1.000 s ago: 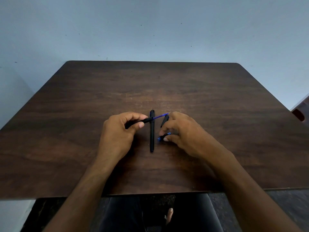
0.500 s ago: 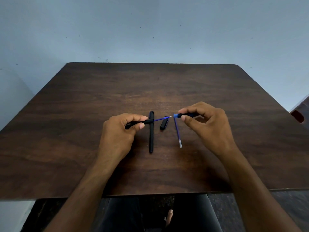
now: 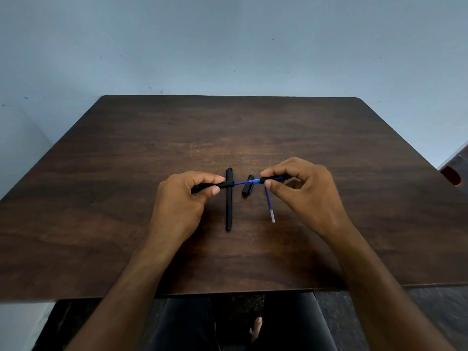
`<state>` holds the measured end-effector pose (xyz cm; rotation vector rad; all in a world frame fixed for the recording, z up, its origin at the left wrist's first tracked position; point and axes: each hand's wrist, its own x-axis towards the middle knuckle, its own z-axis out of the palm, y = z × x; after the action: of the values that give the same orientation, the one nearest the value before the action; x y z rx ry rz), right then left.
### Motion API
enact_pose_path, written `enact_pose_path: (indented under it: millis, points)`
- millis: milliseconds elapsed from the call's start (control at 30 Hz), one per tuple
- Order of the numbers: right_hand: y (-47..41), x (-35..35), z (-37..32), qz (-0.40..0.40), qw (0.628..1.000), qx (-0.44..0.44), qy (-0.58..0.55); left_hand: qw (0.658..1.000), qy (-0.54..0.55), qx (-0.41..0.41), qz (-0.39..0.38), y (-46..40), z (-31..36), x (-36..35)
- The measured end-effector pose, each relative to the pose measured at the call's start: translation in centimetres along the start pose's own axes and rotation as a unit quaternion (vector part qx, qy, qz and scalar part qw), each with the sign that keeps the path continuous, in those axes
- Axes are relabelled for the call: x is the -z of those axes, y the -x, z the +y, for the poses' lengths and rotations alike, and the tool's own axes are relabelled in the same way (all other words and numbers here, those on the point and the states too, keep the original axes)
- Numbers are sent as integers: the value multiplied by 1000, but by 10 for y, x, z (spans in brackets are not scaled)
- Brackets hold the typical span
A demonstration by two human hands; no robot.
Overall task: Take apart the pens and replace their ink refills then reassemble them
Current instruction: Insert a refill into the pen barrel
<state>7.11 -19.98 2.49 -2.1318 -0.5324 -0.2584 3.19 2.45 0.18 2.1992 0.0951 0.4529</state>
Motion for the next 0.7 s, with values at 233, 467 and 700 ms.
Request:
enact_pose_path:
  millis: [233, 467, 700]
  points:
    - [-2, -3, -1, -2, 1000, -1, 3, 1000, 0, -3, 2, 1, 0, 2]
    - [-1, -9, -4, -6, 1000, 10, 0, 1000, -2, -4, -7, 2, 3, 2]
    - [-1, -17, -4, -11, 1000, 16, -16, 1000, 3, -6, -9, 3, 4, 1]
